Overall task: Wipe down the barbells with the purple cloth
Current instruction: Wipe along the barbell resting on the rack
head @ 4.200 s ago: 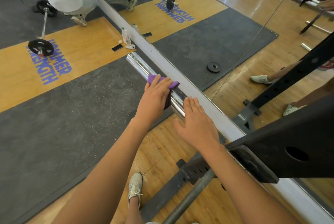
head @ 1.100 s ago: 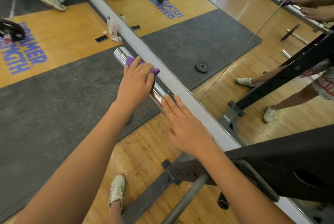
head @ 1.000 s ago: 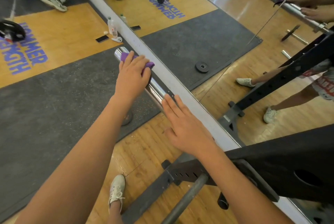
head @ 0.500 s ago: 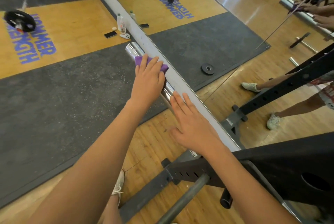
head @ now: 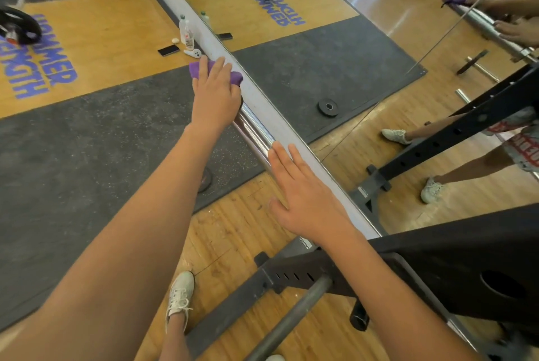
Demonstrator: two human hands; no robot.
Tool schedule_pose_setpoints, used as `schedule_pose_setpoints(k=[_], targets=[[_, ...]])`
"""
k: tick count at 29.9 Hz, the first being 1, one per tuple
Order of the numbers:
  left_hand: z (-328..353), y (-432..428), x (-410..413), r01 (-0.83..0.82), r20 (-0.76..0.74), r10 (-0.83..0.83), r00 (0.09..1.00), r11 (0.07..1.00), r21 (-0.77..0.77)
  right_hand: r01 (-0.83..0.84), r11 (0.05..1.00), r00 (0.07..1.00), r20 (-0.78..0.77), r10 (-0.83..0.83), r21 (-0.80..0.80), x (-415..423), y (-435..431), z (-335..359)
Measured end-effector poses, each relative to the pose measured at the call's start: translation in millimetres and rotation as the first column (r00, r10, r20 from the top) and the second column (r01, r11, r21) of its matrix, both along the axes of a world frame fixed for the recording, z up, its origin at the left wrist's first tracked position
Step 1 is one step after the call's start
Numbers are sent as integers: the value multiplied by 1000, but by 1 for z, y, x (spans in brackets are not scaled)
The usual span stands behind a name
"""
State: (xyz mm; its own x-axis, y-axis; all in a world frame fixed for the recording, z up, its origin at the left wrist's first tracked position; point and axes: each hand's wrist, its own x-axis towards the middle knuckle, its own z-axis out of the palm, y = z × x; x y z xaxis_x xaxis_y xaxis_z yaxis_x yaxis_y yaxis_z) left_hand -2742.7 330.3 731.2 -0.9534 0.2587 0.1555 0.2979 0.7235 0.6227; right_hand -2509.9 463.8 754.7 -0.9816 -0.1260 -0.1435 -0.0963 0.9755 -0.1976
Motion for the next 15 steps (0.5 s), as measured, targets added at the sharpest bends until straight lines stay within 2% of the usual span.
schedule_pose_setpoints(k=[3, 8, 12, 15], targets=[[-5, 6, 29, -12, 7, 11, 1000, 996, 93, -6, 1000, 1000, 1, 6, 7, -1, -1, 1], [-14, 11, 75, 66, -64, -55, 996, 981, 182, 6, 1000, 1000, 26, -6, 11, -2, 0, 1], [-11, 4, 45, 50, -51, -42, 998, 984, 170, 15, 986, 1000, 18, -19, 164, 2, -7, -1], [-8, -1, 14, 12, -4, -12, 1000, 992, 123, 130, 967, 991, -44, -123, 220, 18, -29, -10]])
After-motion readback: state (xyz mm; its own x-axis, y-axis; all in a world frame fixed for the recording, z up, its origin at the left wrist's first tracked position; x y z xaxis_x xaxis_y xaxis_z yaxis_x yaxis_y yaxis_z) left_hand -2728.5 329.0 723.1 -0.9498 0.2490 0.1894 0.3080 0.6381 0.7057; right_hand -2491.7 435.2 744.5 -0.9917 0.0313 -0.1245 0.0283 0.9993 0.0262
